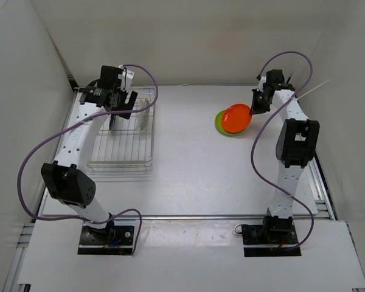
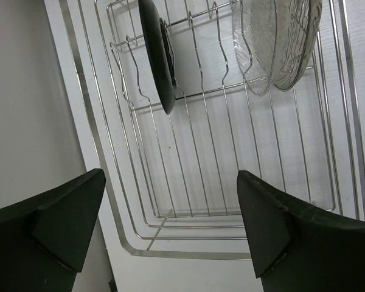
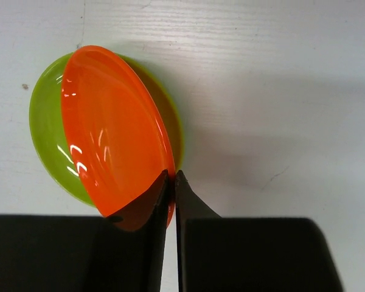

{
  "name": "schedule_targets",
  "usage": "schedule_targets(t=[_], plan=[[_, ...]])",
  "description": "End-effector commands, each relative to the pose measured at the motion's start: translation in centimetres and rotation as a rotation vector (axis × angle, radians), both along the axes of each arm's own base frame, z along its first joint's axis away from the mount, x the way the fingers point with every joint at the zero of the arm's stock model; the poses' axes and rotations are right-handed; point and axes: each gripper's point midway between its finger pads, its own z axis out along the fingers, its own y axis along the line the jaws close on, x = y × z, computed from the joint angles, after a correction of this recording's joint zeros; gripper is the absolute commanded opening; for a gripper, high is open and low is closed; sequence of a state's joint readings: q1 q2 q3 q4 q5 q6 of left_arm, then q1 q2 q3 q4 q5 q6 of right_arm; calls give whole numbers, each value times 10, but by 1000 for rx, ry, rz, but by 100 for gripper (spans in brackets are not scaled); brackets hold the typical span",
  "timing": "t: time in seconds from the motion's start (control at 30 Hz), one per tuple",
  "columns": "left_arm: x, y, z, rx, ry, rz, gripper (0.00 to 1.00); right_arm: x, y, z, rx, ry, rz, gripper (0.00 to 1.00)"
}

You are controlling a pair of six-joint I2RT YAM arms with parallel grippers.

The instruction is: Unload the plates from the dish rack

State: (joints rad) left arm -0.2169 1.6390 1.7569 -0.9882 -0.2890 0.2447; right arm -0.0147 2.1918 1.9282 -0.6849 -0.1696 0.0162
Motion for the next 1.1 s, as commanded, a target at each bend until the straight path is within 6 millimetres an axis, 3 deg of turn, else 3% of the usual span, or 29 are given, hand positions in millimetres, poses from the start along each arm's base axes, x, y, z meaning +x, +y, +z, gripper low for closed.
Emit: schedule_targets(t=[0.0,0.33,0.43,0.53,0.63,0.77,0.8,0.83,0.9,0.93,0.97,1.0,1.03,1.07], plan=[[-16,-1,33,-58,-90,-6,100,16,6,4,-14,-42,28,9],[-23,3,22,-60,-74,10,100,18,17,-7,-13,-16,48,15],[-23,7,17,-58,-63,20,100,16,17,-8,-13,-7,48,23],[-23,10,14,-65,-63,36,100,9,16,-9,-19,2,57,44],[-20,8,9,-78,-64,36,100,5,16,-7,-19,5,57,48],[-17,5,6,-141,-70,37,100,-2,16,16,-24,-28,65,49],[-15,9,11,-154,-93,41,100,-6,16,20,-24,-23,65,52],[-14,9,8,-172,-93,49,100,-9,16,37,-24,-49,64,55],[-9,14,11,-219,-107,40,100,-18,15,45,-24,-56,64,65],[-3,16,11,-234,-113,39,100,-23,15,63,-25,-89,64,67],[0,13,13,-275,-112,24,100,-33,15,63,-24,-74,64,69],[4,23,11,-291,-117,41,100,-37,13,67,-33,-80,58,71],[10,23,8,-316,-105,30,100,-43,13,85,-34,-115,57,74],[17,25,10,-334,-120,35,100,-50,13,90,-40,-118,66,74]])
